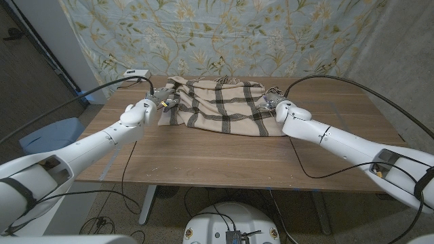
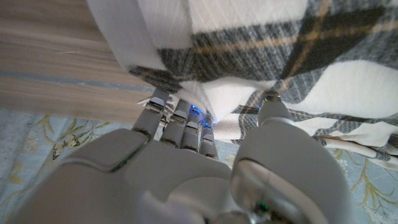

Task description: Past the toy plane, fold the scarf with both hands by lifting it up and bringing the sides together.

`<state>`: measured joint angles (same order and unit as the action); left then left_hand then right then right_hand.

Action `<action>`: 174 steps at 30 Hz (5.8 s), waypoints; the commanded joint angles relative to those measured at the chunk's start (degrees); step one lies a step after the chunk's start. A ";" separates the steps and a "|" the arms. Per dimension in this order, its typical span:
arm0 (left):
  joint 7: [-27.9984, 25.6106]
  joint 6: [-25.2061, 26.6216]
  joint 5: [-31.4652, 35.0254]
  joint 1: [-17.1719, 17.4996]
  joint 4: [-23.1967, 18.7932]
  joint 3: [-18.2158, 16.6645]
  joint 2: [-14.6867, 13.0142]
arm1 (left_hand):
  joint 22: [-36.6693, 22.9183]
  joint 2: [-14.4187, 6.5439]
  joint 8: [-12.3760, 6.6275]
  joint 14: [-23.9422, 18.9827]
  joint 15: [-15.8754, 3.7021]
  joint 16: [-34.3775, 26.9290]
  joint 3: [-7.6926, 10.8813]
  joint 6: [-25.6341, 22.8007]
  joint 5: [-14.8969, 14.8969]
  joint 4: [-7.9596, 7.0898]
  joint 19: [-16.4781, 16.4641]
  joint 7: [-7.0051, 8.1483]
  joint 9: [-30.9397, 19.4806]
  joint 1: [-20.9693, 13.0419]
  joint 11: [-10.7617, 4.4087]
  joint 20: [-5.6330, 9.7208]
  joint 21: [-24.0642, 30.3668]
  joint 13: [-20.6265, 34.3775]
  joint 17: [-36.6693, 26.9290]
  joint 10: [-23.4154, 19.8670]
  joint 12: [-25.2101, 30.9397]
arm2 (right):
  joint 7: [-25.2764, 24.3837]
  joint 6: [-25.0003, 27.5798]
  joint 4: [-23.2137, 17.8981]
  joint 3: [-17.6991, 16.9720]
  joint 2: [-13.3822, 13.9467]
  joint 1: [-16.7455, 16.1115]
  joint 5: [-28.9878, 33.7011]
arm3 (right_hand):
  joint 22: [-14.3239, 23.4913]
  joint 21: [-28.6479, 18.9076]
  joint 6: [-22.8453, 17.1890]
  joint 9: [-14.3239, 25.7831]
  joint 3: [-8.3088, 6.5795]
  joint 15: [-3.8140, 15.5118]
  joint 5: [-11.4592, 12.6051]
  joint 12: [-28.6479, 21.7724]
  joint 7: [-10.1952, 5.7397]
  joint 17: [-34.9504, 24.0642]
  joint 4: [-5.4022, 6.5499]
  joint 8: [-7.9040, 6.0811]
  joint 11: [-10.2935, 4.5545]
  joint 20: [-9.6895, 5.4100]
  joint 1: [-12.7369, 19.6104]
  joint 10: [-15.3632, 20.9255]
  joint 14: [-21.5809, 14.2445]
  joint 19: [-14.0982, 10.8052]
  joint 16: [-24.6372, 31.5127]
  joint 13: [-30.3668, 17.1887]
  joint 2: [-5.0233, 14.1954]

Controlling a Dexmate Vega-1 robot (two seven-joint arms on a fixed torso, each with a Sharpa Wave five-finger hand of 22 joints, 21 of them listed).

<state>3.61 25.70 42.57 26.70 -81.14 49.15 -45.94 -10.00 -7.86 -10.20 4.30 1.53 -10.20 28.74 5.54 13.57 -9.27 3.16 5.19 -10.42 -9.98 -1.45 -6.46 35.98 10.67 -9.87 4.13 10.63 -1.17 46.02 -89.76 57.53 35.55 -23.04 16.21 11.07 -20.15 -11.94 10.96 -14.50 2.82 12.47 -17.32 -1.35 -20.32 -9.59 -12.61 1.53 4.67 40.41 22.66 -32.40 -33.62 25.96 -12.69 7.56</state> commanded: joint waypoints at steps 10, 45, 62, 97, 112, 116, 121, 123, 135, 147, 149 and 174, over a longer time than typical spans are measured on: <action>1.12 -5.51 -1.62 -0.51 2.22 0.37 -0.28 | -0.43 -4.43 -0.14 1.02 -0.51 -0.26 3.00 1.71 0.73 -1.11 0.14 0.57 -0.19 -0.68 -0.79 -1.03 -0.61 0.02 -0.35 1.96 0.28 | -13.11 -0.71 0.91 -3.81 -4.19 -4.82 6.06 | 3.45 -13.12 -37.02 1.92 -9.28 9.53 -1.70 -21.66 0.59 -22.20 1.95 -7.92 -4.72 -6.77 20.42 33.85 -28.17 -13.44 25.29 -9.94 3.92; 4.03 -10.60 -1.94 -1.65 8.46 3.86 1.48 | -0.91 -3.71 0.00 4.77 -0.68 -0.34 4.77 7.08 0.92 -2.27 1.59 0.28 -0.32 3.95 -0.80 -0.45 -1.38 0.06 -0.87 6.81 0.08 | -16.85 -10.41 4.28 -5.44 -8.07 0.47 5.81 | 7.22 -25.62 -37.65 9.78 -7.35 9.50 -1.21 -32.51 1.56 -48.55 3.44 -7.39 -5.00 -12.29 28.09 29.32 -25.91 -10.58 37.50 -28.47 3.23; 2.77 -11.81 -2.88 -1.83 9.46 3.66 1.47 | -0.94 -3.49 -0.23 4.60 -0.59 -0.59 4.87 7.18 0.92 -2.21 1.40 0.31 -0.33 5.07 -0.81 -0.21 -1.36 0.06 -0.89 6.94 0.32 | -16.09 -13.45 11.07 8.19 -9.08 9.10 31.12 | 7.69 -27.55 -37.58 11.84 -6.90 9.45 -0.98 -33.37 0.59 -50.54 4.44 -7.77 -5.97 -12.71 28.12 28.67 -24.07 -8.13 39.16 -30.61 3.05; -1.02 -15.44 -6.01 -4.62 18.79 5.19 4.61 | -0.93 -3.44 -0.39 4.67 -0.58 -0.69 5.05 7.41 0.94 -2.12 1.27 0.20 -0.33 6.52 -0.88 0.05 -1.41 0.05 -0.86 7.12 0.53 | -24.66 -30.12 29.29 14.84 -22.71 21.00 47.96 | 7.45 -30.94 -38.37 14.34 -5.89 9.57 -0.44 -33.47 -0.80 -50.65 5.85 -8.03 -7.85 -13.14 27.71 28.47 -21.56 -5.11 41.94 -31.32 2.70; -3.27 -18.86 -8.17 -6.61 24.84 6.65 6.28 | -0.92 -3.52 -0.44 4.80 -0.63 -0.69 5.30 7.52 0.99 -2.09 1.26 0.19 -0.33 7.08 -0.72 0.02 -1.47 0.04 -0.83 7.27 0.59 | -29.11 -32.88 38.85 19.74 -31.03 26.68 47.16 | 7.11 -32.32 -38.58 14.41 -5.62 9.55 -0.22 -33.50 -1.00 -50.61 6.16 -7.64 -8.14 -12.90 27.67 28.59 -21.31 -4.50 43.00 -31.37 2.63; -3.74 -19.74 -8.61 -7.08 26.29 7.11 6.66 | -0.92 -3.55 -0.45 4.81 -0.62 -0.69 5.39 7.54 1.01 -2.08 1.21 0.12 -0.32 7.20 -0.77 0.05 -1.46 0.04 -0.82 7.32 0.59 | -30.45 -33.44 42.57 21.21 -33.73 27.97 46.34 | 6.93 -32.89 -38.75 14.44 -5.53 9.55 -0.14 -33.53 -0.98 -50.60 6.26 -7.52 -8.09 -12.87 27.69 28.73 -21.21 -4.35 43.39 -31.35 2.61; -4.39 -20.50 -9.33 -7.51 27.97 7.50 7.18 | -0.91 -3.58 -0.46 4.83 -0.60 -0.69 5.49 7.56 1.03 -2.07 1.19 0.12 -0.32 7.32 -0.76 0.07 -1.47 0.04 -0.81 7.34 0.61 | -32.46 -34.32 48.94 23.36 -38.03 29.79 44.97 | 6.74 -33.43 -38.85 14.45 -5.49 9.57 -0.08 -33.49 -0.85 -50.59 6.29 -7.38 -7.89 -12.75 27.76 28.82 -21.21 -4.26 43.77 -31.25 2.59; -4.55 -20.44 -9.61 -7.64 28.57 7.64 7.47 | -0.91 -3.58 -0.46 4.86 -0.60 -0.68 5.53 7.60 1.04 -2.06 1.15 0.16 -0.32 7.37 -0.77 0.08 -1.46 0.03 -0.81 7.38 0.61 | -33.47 -34.92 52.05 24.17 -40.11 30.64 44.10 | 6.66 -33.65 -38.94 14.44 -5.47 9.57 -0.05 -33.33 -0.86 -50.58 6.29 -7.33 -7.78 -12.72 27.79 29.00 -21.22 -4.20 43.93 -30.89 2.57; -5.80 -22.45 -10.99 -8.50 31.27 8.61 8.15 | -0.90 -3.60 -0.49 4.90 -0.63 -0.70 5.76 7.63 1.08 -2.05 1.02 0.11 -0.32 7.64 -0.76 0.12 -1.45 0.03 -0.79 7.41 0.65 | -35.30 -38.93 68.95 30.82 -52.24 35.17 37.64 | 6.15 -34.87 -39.56 14.41 -5.45 9.57 0.07 -33.30 -0.54 -50.53 6.25 -7.18 -7.60 -12.33 28.03 29.89 -21.31 -4.42 44.63 -30.29 2.49; -6.45 -22.57 -12.30 -7.98 31.02 8.49 7.72 | -0.90 -3.58 -0.54 4.92 -0.60 -0.72 6.05 7.65 1.12 -2.04 0.92 0.02 -0.31 7.94 -0.64 0.12 -1.47 0.03 -0.78 7.48 0.70 | -28.75 -40.28 69.64 35.28 -54.97 36.25 31.81 | 5.00 -36.42 -41.08 13.96 -5.73 9.61 0.20 -32.63 0.00 -50.40 5.35 -7.02 -7.07 -11.28 29.04 32.51 -22.57 -5.17 45.71 -27.40 2.00; -6.49 -22.55 -12.53 -7.88 30.66 8.33 7.58 | -0.89 -3.58 -0.54 4.93 -0.61 -0.72 6.09 7.68 1.13 -2.04 0.93 -0.01 -0.31 7.98 -0.70 0.12 -1.48 0.03 -0.77 7.51 0.70 | -26.32 -40.26 69.65 35.73 -55.46 36.33 30.82 | 4.82 -36.53 -40.89 13.85 -5.72 9.61 0.12 -32.43 -0.10 -50.37 5.28 -6.78 -7.16 -11.25 29.07 32.60 -22.68 -5.00 45.78 -26.97 1.93; -5.37 -16.09 -11.90 -3.48 14.58 3.17 -0.29 | -0.67 -3.51 -1.73 1.67 -0.51 -1.52 8.16 3.47 1.16 -1.48 -1.16 -0.79 -0.23 7.84 -0.46 -0.18 -1.13 -0.05 -0.47 4.28 1.83 | -17.93 -39.27 64.69 30.94 -53.28 36.32 12.90 | -1.03 -38.24 -29.04 3.87 -0.87 9.35 -1.49 -14.59 -0.90 -19.30 18.01 1.92 -0.09 -5.39 4.88 21.46 -18.52 -3.75 10.30 -5.68 -0.17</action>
<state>-2.43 4.70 30.14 20.59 -56.18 56.14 -41.35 -10.47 -4.91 -11.35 6.57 0.97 -11.19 36.19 9.62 14.36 -10.66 7.55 4.54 -10.55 -2.20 -1.96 -1.97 33.99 10.66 -10.38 9.12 11.95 -13.12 8.14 -24.68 91.96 -19.60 13.96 37.75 9.88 -58.90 -43.00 15.47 -16.47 7.28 11.25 -33.86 -2.45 -41.77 5.88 -10.78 0.62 -1.84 49.85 46.06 -51.95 -37.37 39.25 -19.65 7.90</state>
